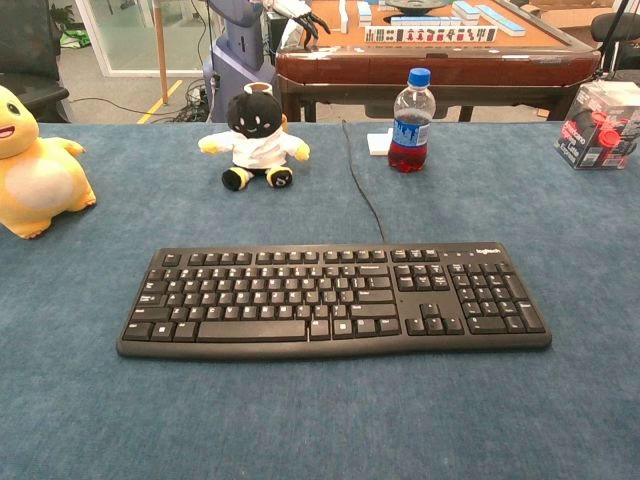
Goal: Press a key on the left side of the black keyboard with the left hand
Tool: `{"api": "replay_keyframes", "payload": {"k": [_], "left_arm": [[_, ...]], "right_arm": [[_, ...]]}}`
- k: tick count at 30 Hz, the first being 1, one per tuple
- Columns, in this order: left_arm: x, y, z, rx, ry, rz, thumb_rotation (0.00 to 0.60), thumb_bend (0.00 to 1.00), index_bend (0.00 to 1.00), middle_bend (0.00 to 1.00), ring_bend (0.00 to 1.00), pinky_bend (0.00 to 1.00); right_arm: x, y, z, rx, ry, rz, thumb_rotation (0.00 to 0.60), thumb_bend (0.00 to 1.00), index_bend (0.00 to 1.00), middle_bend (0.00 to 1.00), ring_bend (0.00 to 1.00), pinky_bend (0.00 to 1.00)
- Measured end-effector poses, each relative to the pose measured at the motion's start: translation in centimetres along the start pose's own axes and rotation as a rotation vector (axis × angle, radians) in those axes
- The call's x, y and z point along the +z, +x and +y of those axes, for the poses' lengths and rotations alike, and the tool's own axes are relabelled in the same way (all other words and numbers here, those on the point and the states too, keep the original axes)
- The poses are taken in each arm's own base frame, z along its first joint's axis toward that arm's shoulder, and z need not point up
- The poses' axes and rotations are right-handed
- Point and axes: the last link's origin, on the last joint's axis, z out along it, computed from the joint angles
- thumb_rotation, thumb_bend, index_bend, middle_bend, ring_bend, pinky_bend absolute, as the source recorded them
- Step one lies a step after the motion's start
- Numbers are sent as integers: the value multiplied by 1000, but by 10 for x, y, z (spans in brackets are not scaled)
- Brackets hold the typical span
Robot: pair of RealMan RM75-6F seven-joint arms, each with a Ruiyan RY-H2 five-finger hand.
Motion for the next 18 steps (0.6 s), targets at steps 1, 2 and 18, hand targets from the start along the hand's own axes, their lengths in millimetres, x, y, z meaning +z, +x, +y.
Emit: {"api": "replay_keyframes", "payload": {"k": [1,2,18], "left_arm": [[2,-1,2,14,-11,-8,600,270,395,770,817,1000],[3,-1,3,23,-20,-14,600,286,388,788,819,1000],[54,-12,47,73,-163,-299,600,358,106,888,866,1000]], "right_arm": [[-1,1,-1,-2,1,4,600,502,512,357,313,705],[-2,1,-1,-2,2,8,600,536,512,371,339,736],[-6,7,1,-2,-7,13,600,701,512,489,527,878]]}}
